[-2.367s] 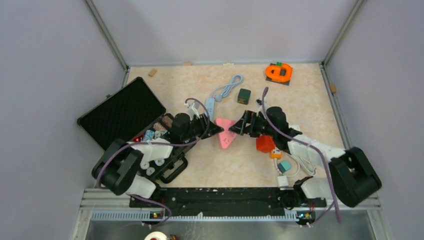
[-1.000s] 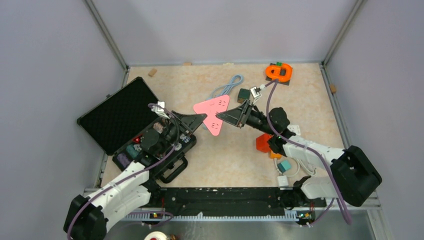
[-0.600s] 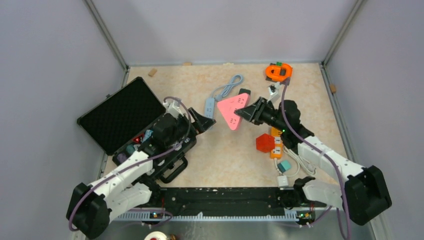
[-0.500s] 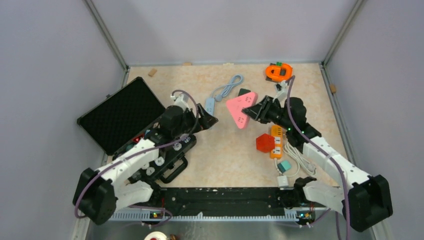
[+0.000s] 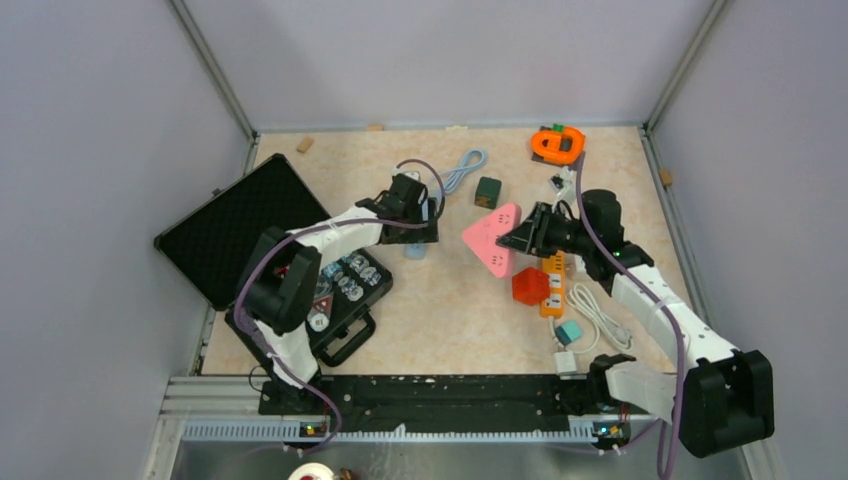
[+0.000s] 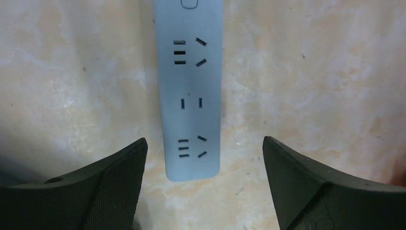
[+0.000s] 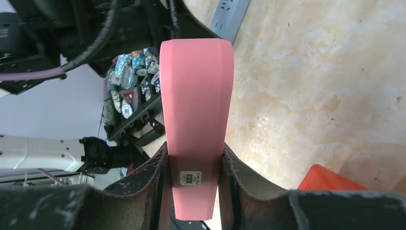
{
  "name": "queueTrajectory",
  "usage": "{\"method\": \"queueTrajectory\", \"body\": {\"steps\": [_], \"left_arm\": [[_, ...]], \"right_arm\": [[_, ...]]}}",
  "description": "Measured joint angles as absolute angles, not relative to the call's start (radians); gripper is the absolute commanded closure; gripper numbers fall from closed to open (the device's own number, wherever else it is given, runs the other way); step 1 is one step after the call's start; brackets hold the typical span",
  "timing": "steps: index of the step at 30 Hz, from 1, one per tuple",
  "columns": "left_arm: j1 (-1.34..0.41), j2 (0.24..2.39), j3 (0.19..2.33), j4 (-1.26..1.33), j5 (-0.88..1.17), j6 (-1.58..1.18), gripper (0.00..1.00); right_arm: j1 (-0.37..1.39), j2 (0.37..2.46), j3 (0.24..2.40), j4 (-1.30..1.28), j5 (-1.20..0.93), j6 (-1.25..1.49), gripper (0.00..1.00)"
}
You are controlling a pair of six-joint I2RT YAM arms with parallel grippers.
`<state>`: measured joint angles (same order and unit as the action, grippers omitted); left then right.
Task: Insert the plug
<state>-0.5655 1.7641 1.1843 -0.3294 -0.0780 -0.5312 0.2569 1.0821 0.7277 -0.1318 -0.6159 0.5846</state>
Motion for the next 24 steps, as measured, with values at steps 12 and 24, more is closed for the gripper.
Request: {"method": "queueTrajectory", "body": {"steps": [12,24], "left_arm": [[-0.573,1.865,1.184,-0.315,-0.09,-0.504,0.65],[-0.788,1.661,0.975,-0.341,-0.151,-0.718,0.75]], "right_arm": [[0.254,1.135,0.743,-0.199,-0.637,0.581,1.0],[0.254,1.141,0.743,-0.198,-0.656,0.609,1.0]]}}
